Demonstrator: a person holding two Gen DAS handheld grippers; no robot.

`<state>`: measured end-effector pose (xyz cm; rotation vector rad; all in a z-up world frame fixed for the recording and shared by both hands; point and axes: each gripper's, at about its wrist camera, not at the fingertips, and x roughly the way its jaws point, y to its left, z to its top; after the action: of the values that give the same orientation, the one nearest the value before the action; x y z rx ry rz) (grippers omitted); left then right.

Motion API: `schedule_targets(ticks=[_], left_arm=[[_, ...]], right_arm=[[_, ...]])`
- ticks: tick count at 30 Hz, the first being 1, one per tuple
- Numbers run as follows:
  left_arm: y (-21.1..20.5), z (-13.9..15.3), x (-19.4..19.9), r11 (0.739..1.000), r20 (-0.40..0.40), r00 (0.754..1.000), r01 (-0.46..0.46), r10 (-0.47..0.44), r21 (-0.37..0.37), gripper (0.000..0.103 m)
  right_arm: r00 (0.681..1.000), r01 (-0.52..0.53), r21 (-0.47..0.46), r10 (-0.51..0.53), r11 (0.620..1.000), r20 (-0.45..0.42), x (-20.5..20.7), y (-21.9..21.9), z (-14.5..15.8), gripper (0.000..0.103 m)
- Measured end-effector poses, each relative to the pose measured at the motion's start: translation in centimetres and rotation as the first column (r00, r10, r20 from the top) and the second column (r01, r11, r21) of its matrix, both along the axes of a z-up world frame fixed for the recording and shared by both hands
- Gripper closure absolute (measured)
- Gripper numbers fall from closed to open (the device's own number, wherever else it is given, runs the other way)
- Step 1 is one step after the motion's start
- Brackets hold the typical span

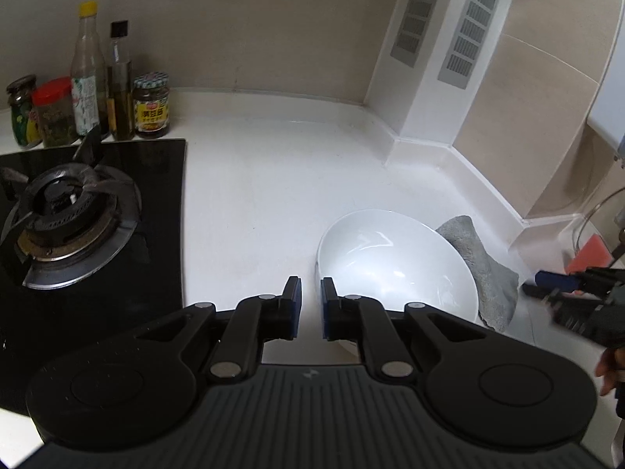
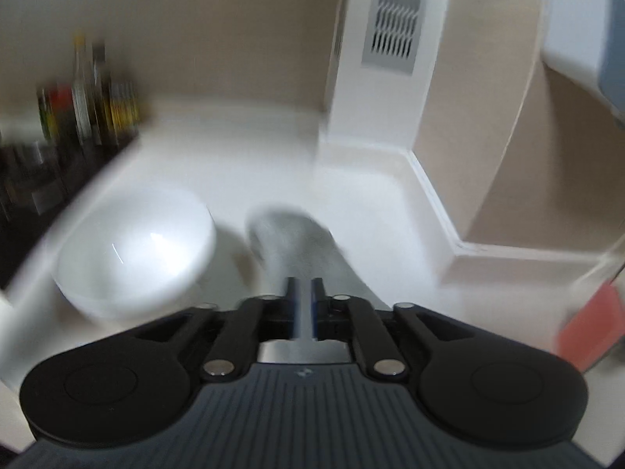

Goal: Clean bowl
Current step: 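Grasp the grey cloth's end with the right gripper and lift it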

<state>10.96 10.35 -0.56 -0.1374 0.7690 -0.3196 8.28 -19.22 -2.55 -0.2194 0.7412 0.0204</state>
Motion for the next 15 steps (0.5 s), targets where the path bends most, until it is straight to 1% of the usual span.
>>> schedule_targets(ticks=[2,5,8,10,11,12,14,15], left_arm=[[-0.1,-0.1,0.0,1.000,-0.005,1.000,0.000,0.000,-0.005,0.093],[-0.3,-0.3,0.2,1.000,-0.013,1.000,0.002,-0.002,-0.007,0.093],[-0.5,-0.4,0.3,1.000,-0.014,1.000,0.004,-0.005,-0.003,0.093],[-0.4,-0.3,0.3,1.000,-0.014,1.000,0.009,-0.009,-0.011,0.093],[-0.4,-0.3,0.4,1.000,-0.014,1.000,0.012,-0.012,-0.015,0.093],[-0.3,-0.3,0.5,1.000,-0.017,1.000,0.013,-0.014,-0.019,0.093],[-0.1,-0.3,0.8,0.999,-0.021,1.000,0.017,-0.017,-0.027,0.093],[0.0,-0.3,0.9,0.999,-0.022,1.000,0.021,-0.022,-0.027,0.093]], right_arm=[[1.000,-0.024,-0.044,0.023,0.999,-0.020,0.0,0.5,-0.9,0.074],[0.997,-0.070,-0.108,0.067,0.992,-0.024,0.3,1.6,-1.8,0.074],[0.990,-0.136,-0.174,0.127,0.975,-0.065,1.1,3.0,-3.2,0.074],[0.989,-0.143,-0.253,0.129,0.957,-0.071,1.2,3.8,-4.3,0.076],[0.990,-0.135,-0.278,0.122,0.951,-0.063,1.2,3.9,-4.5,0.085],[0.991,-0.131,-0.276,0.121,0.952,-0.053,1.0,3.8,-4.5,0.099],[0.993,-0.117,-0.260,0.108,0.958,-0.047,0.6,3.4,-4.1,0.099],[0.995,-0.103,-0.231,0.097,0.968,-0.041,0.4,3.0,-3.7,0.099]])
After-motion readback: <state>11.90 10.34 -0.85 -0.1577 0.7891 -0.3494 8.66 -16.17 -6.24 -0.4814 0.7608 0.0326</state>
